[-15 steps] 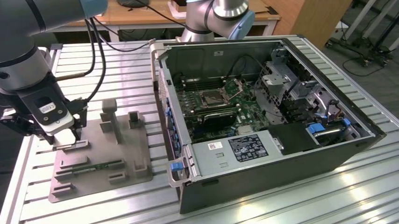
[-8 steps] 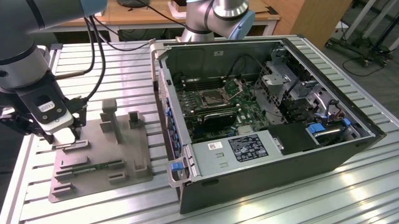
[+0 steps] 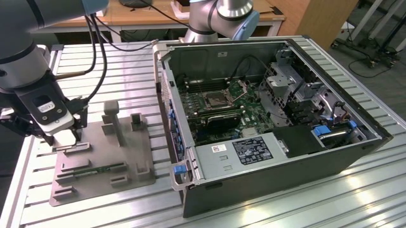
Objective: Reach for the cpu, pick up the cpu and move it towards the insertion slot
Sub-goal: 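Pick up the cpu and move it towards the insertion slot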
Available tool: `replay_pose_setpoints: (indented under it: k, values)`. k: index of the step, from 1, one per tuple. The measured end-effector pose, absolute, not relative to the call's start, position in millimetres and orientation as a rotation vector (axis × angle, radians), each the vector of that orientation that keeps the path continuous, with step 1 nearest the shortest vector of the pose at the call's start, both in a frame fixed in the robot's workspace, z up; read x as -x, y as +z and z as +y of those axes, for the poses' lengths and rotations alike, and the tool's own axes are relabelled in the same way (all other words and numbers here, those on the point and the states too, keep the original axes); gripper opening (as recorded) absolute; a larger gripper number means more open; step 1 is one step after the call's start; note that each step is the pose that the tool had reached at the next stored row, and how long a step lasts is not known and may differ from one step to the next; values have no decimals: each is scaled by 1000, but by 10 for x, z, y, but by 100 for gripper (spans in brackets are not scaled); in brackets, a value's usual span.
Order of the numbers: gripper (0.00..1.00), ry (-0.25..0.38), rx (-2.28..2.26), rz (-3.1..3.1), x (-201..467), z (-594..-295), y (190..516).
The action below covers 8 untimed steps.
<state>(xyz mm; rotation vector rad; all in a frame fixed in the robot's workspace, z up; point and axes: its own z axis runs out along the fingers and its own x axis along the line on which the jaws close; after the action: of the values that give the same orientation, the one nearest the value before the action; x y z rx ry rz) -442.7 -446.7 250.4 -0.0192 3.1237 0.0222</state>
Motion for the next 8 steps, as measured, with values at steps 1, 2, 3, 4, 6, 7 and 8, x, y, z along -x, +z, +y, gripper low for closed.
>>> replay_pose_setpoints:
  k: [1,2,3,4,6,7,8]
  values:
    - [55,22,19,3124,4427,-4467,2507]
    - [55,22,19,3124,4427,-4467,2509]
    - [55,22,19,3124,4427,-4467,2511]
    - [55,22,19,3124,4427,-4467,2515]
    - [55,22,19,3124,4427,-4467,2521]
    - [55,22,19,3124,4427,-4467,2524]
    - [55,22,19,3124,4427,-4467,2527]
